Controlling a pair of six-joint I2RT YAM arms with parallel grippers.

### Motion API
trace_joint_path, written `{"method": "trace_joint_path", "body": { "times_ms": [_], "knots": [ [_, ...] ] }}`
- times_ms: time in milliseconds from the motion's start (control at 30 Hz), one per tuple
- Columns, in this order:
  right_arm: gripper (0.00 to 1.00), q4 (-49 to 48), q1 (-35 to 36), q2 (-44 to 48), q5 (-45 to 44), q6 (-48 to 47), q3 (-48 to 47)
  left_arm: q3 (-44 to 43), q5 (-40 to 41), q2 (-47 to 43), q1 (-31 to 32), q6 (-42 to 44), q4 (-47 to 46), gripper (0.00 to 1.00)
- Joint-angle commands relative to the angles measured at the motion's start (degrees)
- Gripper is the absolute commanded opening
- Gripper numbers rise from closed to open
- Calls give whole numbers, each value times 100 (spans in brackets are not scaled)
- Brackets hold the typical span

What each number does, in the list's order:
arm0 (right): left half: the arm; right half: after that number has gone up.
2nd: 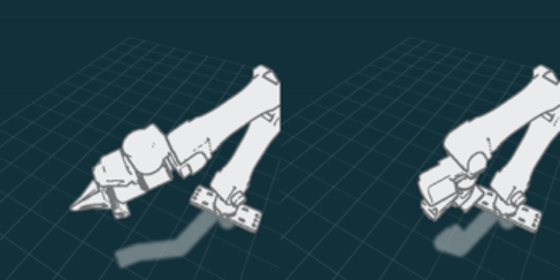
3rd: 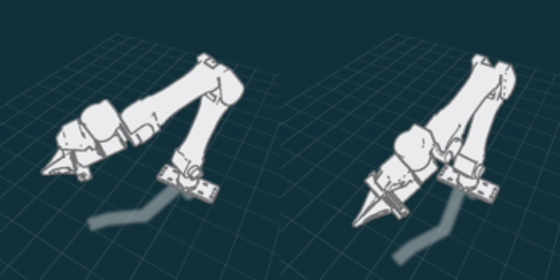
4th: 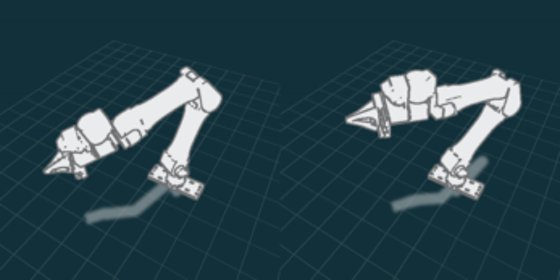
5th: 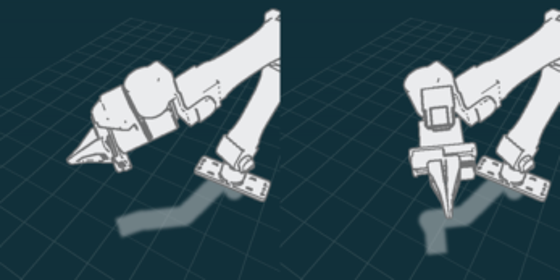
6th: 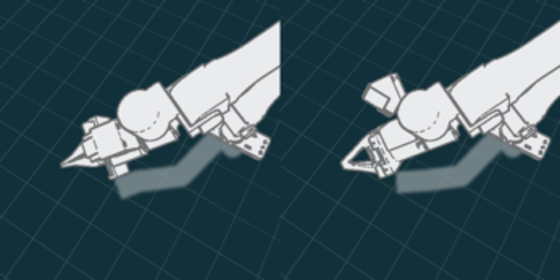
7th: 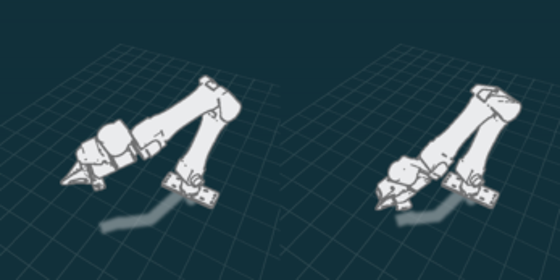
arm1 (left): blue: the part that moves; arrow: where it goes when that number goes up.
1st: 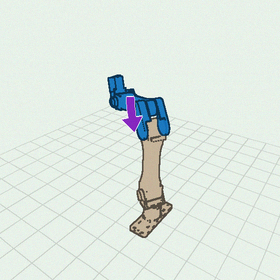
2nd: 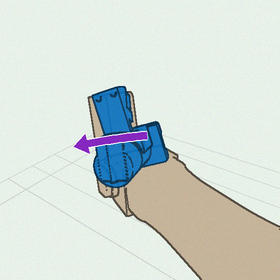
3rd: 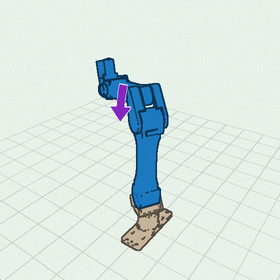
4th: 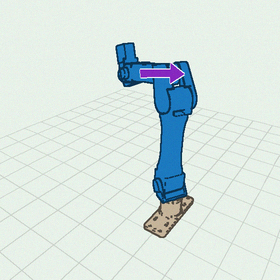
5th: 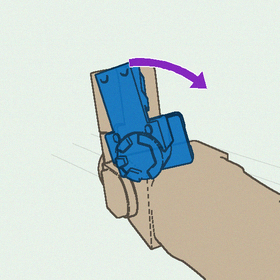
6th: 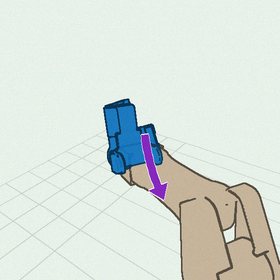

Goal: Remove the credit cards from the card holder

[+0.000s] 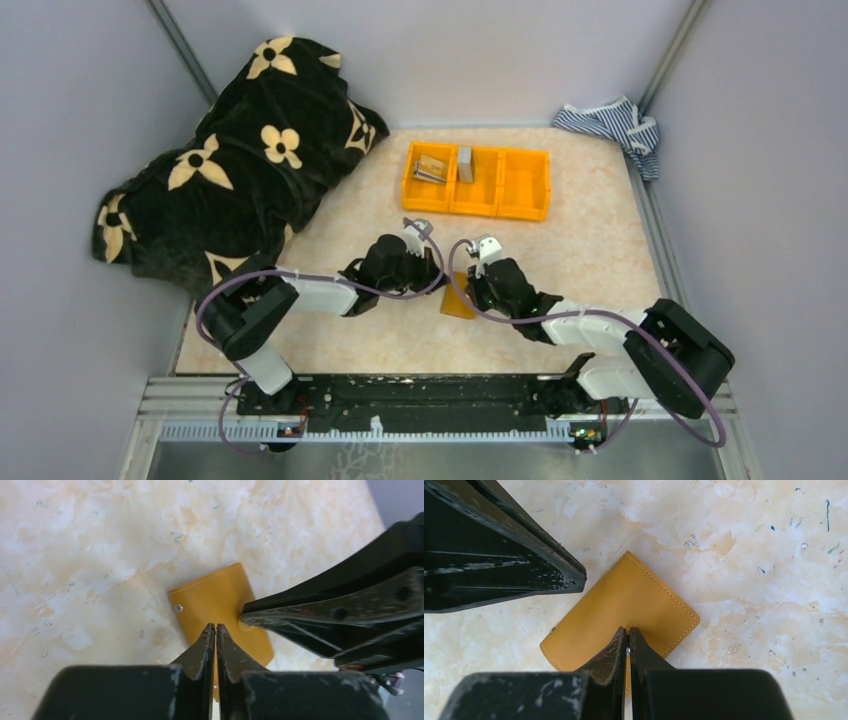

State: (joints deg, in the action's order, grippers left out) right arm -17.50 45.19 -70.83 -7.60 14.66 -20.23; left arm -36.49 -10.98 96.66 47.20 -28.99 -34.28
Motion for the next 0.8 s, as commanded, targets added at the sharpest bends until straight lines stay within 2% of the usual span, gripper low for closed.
{"method": "trace_joint_path", "body": {
  "times_ms": [0,133,367,767],
  "knots": [
    [0,-377,-19,-60,84,73,1,-28,-322,-339,-18,-214,-123,9],
    [0,-450,-19,-114,110,89,-7,-24,-833,-126,-2,-481,-439,12],
    [0,-467,-19,-46,224,117,-32,146,-1108,555,0,-780,-1010,18],
    [0,-767,-34,17,513,362,142,63,51,691,0,-526,257,22]
  ]
}}
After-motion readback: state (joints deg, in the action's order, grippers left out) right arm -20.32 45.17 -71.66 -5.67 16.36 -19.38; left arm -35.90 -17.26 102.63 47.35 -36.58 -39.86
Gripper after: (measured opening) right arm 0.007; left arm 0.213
